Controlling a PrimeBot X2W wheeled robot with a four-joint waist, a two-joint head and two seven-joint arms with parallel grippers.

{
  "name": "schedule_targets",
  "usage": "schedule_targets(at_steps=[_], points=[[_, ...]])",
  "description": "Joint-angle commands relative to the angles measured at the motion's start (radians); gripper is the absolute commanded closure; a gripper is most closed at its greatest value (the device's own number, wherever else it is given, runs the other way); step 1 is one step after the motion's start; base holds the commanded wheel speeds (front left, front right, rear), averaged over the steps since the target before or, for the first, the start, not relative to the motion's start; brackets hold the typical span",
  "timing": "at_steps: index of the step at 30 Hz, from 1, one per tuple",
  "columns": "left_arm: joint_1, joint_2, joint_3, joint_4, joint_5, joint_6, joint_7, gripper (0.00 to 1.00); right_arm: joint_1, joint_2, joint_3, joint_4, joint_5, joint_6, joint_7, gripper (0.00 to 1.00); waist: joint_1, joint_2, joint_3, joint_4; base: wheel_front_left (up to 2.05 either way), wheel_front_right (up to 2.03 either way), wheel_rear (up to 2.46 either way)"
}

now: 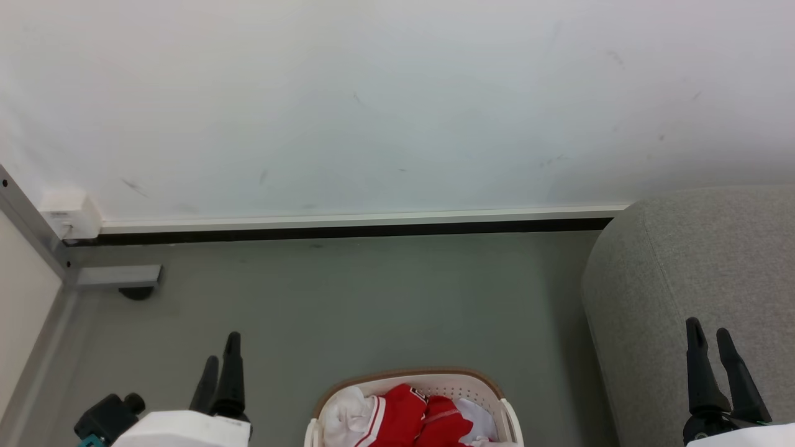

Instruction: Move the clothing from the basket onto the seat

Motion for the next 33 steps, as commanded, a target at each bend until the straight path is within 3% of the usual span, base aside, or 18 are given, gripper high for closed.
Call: schedule_targets(at_steps=[1,33], points=[[-0.014,0.008,0.0,-0.013,0.035,0.005,-0.006,0.0,-0.016,-0.003,-0.014,-0.005,-0.039,-0.001,-0.003,0.0,0.0,0.0,0.0,-0.001,0.0,0.0,0.0],[0.005,0.01,-0.041,-0.007,0.435,0.018,-0.099,0.0,0.004,0.085,-0.11,0.052,-0.533,-0.001,-0.011,0.0,0.0,0.0,-0.007,-0.008,0.0,0.0,0.0]])
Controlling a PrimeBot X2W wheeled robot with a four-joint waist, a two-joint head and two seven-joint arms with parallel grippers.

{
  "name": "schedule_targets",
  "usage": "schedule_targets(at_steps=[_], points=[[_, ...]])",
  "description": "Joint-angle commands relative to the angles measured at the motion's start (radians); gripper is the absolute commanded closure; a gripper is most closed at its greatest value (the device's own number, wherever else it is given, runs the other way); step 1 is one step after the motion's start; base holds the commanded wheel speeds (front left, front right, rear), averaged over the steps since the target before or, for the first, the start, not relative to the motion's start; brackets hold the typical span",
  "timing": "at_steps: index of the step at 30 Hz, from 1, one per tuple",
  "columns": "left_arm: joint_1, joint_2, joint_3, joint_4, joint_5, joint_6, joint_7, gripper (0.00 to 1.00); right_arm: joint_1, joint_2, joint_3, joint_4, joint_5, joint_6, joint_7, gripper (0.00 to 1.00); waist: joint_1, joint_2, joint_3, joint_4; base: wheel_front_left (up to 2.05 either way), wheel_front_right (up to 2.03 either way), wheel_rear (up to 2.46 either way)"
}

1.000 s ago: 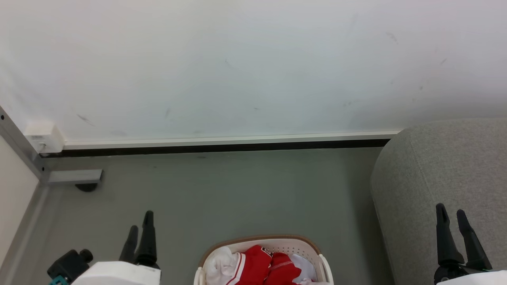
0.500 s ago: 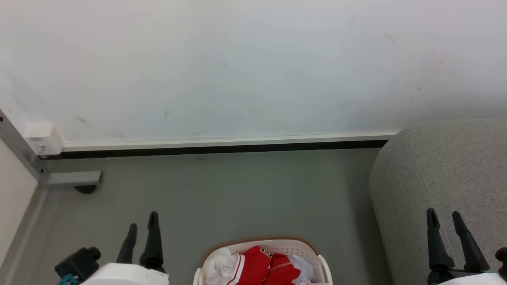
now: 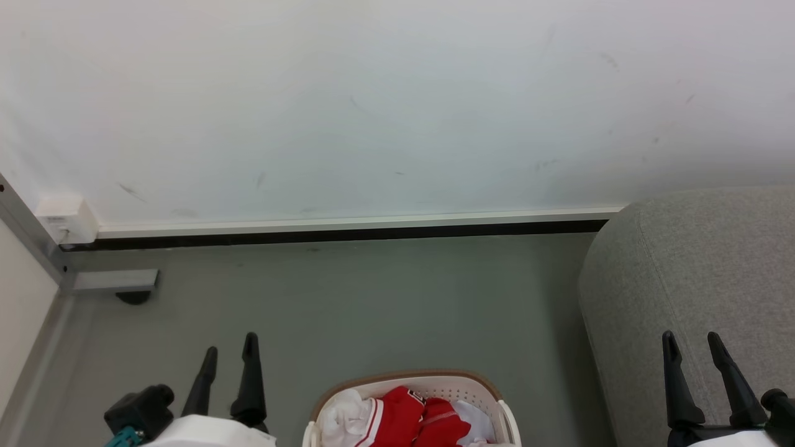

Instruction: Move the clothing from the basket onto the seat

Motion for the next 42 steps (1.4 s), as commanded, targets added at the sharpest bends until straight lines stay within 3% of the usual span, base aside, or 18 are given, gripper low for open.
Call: schedule_targets(at_steps=[1,17,42], points=[[-0.005,0.009,0.0,-0.005,0.031,0.002,-0.013,0.0,0.003,-0.002,-0.011,-0.004,-0.036,-0.001,-0.008,0.0,0.0,-0.0001,0.001,0.0,0.0,0.0,0.0],[-0.012,0.009,-0.025,0.011,0.187,-0.006,-0.047,0.0,0.038,0.032,-0.07,-0.003,-0.217,-0.002,-0.009,0.0,0.0,-0.0001,0.002,0.02,0.0,0.0,0.0],[0.002,0.011,-0.042,0.033,0.371,0.002,-0.095,0.0,0.029,0.073,-0.127,0.018,-0.429,-0.002,-0.014,0.0,0.0,-0.0001,0.01,-0.017,0.0,0.0,0.0]])
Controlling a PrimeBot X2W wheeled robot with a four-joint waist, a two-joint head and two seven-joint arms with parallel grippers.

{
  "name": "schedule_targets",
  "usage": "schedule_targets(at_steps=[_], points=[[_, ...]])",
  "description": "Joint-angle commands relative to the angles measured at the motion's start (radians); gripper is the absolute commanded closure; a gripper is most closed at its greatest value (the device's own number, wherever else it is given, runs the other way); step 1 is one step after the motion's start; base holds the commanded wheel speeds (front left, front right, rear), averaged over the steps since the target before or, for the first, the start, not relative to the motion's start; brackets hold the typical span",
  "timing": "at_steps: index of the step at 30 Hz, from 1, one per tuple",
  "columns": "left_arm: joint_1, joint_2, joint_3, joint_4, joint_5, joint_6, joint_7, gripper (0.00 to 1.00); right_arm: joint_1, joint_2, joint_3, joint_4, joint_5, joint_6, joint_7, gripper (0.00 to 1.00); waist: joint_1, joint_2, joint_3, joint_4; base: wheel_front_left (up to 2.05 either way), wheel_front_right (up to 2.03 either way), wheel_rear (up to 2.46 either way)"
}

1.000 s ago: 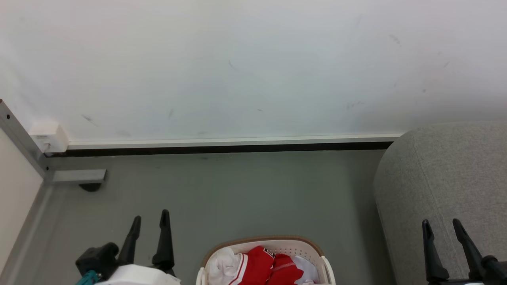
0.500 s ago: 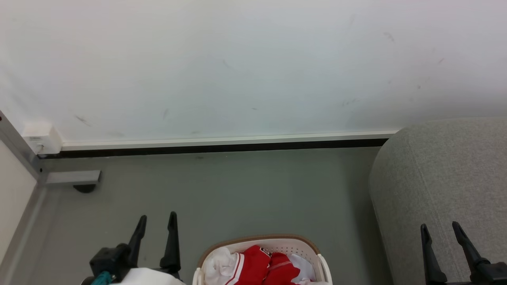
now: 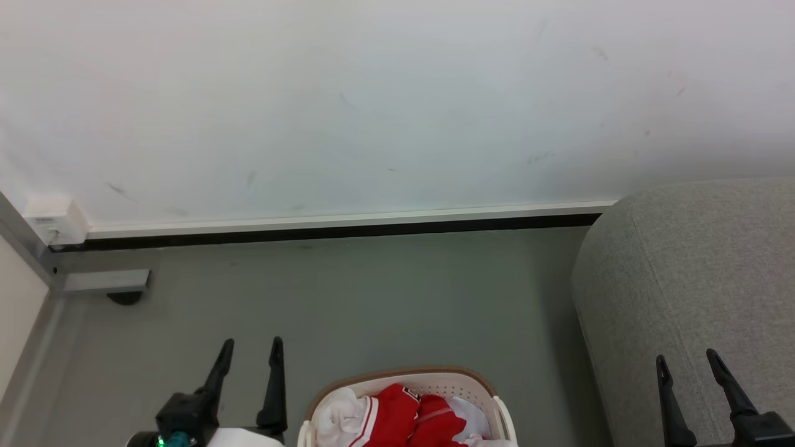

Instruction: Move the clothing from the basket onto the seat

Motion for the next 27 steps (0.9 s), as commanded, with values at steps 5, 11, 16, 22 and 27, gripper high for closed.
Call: schedule_targets(at_steps=[5,11,16,22,27], points=[[0.004,0.009,-0.006,0.007,0.046,0.004,-0.014,0.0,0.002,0.009,-0.009,0.006,-0.05,-0.002,-0.007,0.0,0.0,0.0,0.001,0.005,0.0,0.0,0.0],[0.007,0.009,-0.005,0.009,0.055,0.005,-0.016,0.0,-0.004,0.011,-0.004,0.006,-0.049,-0.002,-0.007,0.0,0.0,0.0,0.006,0.006,0.0,0.0,0.0],[-0.014,0.008,-0.009,0.019,0.039,-0.009,-0.015,0.0,-0.023,0.01,0.003,-0.001,-0.027,-0.002,-0.007,0.0,0.0,0.0,0.039,0.006,0.0,0.0,0.0],[-0.068,0.008,-0.023,0.055,0.038,-0.037,-0.015,0.0,-0.062,0.01,0.017,-0.021,-0.014,-0.002,-0.006,0.0,0.0,0.0,0.115,-0.003,0.0,0.0,0.0],[-0.147,0.008,-0.055,0.124,0.05,-0.073,-0.015,0.0,-0.121,0.01,0.031,-0.041,-0.004,-0.002,-0.006,0.0,0.0,0.0,0.21,-0.024,0.0,0.0,0.0]])
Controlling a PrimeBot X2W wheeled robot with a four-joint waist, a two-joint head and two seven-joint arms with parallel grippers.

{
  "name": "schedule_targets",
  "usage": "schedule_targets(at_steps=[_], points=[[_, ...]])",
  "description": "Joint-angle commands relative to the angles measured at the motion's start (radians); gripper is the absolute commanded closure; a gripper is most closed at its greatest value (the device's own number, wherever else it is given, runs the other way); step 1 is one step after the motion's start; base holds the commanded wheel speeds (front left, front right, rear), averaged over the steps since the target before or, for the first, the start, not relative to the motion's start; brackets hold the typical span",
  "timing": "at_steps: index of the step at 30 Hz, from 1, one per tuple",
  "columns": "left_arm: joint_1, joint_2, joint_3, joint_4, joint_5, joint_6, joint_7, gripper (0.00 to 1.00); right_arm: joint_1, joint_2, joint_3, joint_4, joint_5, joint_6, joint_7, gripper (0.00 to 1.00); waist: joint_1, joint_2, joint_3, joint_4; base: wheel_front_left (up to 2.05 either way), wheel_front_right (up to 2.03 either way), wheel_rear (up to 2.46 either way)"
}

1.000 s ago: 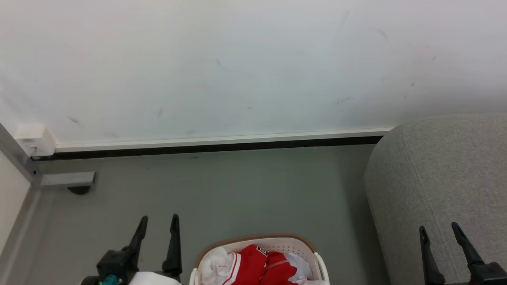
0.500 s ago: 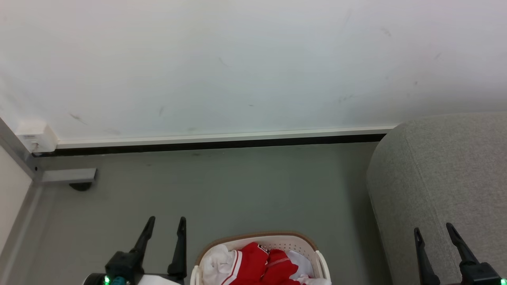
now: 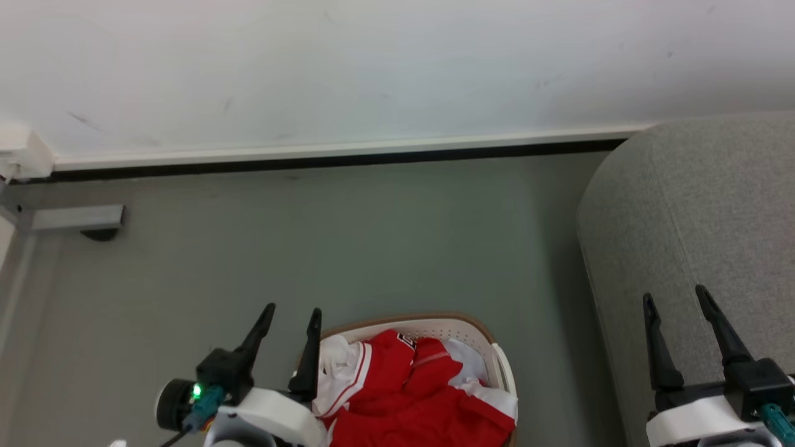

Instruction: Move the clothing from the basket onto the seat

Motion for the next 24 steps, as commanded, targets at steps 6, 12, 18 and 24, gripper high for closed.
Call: schedule_targets(at_steps=[6,12,18,24], points=[[-0.15,0.02,-0.069,0.142,0.051,-0.04,0.009,0.0,-0.107,-0.002,0.023,-0.039,0.044,-0.002,-0.004,0.0,0.0,0.0,0.188,-0.067,0.0,0.0,0.0],[-0.276,0.036,-0.162,0.271,0.09,-0.066,0.093,0.0,-0.178,-0.002,0.053,-0.07,0.092,-0.002,-0.003,0.0,0.0,0.0,0.301,-0.136,0.0,0.0,0.0],[-0.363,0.055,-0.241,0.372,0.069,-0.075,0.182,0.0,-0.224,-0.001,0.083,-0.098,0.133,-0.002,-0.003,0.0,0.0,0.0,0.387,-0.204,0.0,0.0,0.0],[-0.421,0.08,-0.336,0.447,0.0,-0.077,0.282,0.0,-0.263,-0.001,0.106,-0.139,0.169,-0.002,-0.003,0.0,0.0,0.0,0.481,-0.26,0.0,0.0,0.0]])
